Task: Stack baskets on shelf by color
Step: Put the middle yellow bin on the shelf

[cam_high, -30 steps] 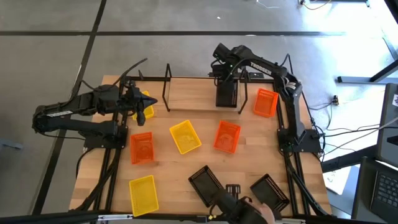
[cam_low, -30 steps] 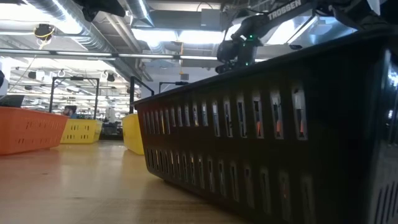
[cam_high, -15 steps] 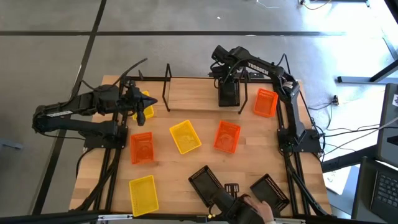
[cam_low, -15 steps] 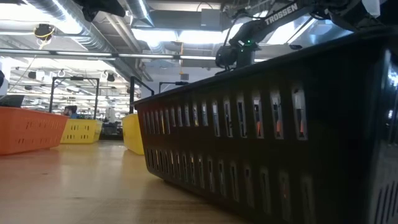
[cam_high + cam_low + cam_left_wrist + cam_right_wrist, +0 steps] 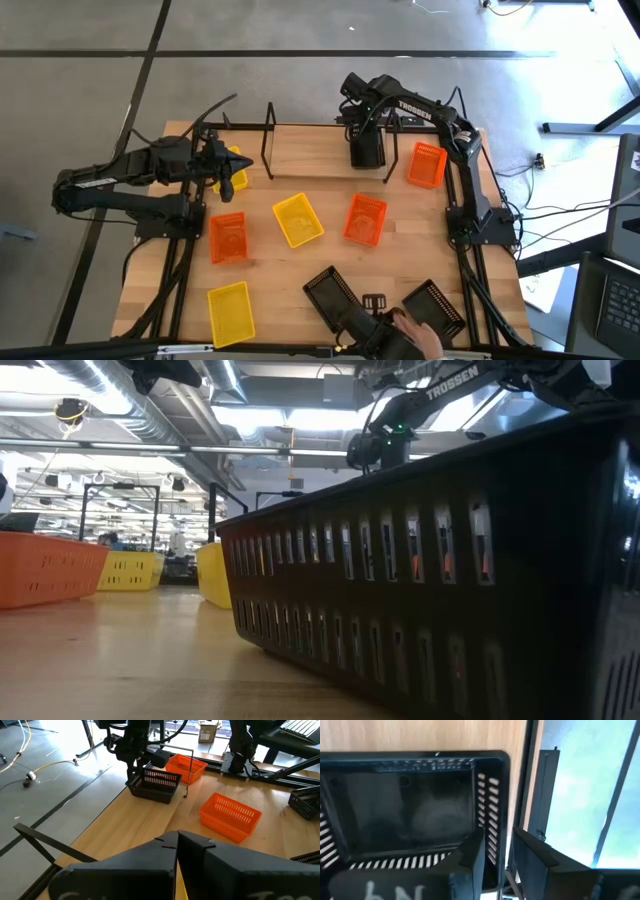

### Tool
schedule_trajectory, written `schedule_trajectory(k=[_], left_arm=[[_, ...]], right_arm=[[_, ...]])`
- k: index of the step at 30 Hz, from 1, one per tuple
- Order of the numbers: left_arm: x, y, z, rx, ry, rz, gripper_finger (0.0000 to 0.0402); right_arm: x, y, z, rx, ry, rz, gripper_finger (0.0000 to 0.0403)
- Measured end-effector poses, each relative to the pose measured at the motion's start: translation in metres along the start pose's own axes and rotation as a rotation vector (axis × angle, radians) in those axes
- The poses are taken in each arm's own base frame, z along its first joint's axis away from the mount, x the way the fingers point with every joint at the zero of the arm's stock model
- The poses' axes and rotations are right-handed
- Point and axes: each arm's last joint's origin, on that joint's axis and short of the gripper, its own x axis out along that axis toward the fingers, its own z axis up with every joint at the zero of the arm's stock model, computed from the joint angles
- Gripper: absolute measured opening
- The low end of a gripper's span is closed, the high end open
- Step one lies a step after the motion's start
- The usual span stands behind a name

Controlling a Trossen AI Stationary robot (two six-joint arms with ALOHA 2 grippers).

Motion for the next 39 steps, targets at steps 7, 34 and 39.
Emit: schedule_trajectory(k=[7, 34, 39], left_arm=[[0.000, 0.000, 0.000, -0.001, 0.001, 0.000, 0.0000], [0.000, 0.001, -0.006, -0.135, 0.058, 0.011, 0.0000], [0.000, 0.001, -0.006, -0.141, 0.059, 0.011, 0.0000]], right_arm=[[-0.044, 0.002, 0.011, -0.021, -0.054, -0.038, 0.0096], [-0.215, 0.116, 0.016, -0.165, -0.601, 0.228, 0.0097], [-0.220, 0.141, 0.024, -0.170, -0.579, 0.262, 0.0097]])
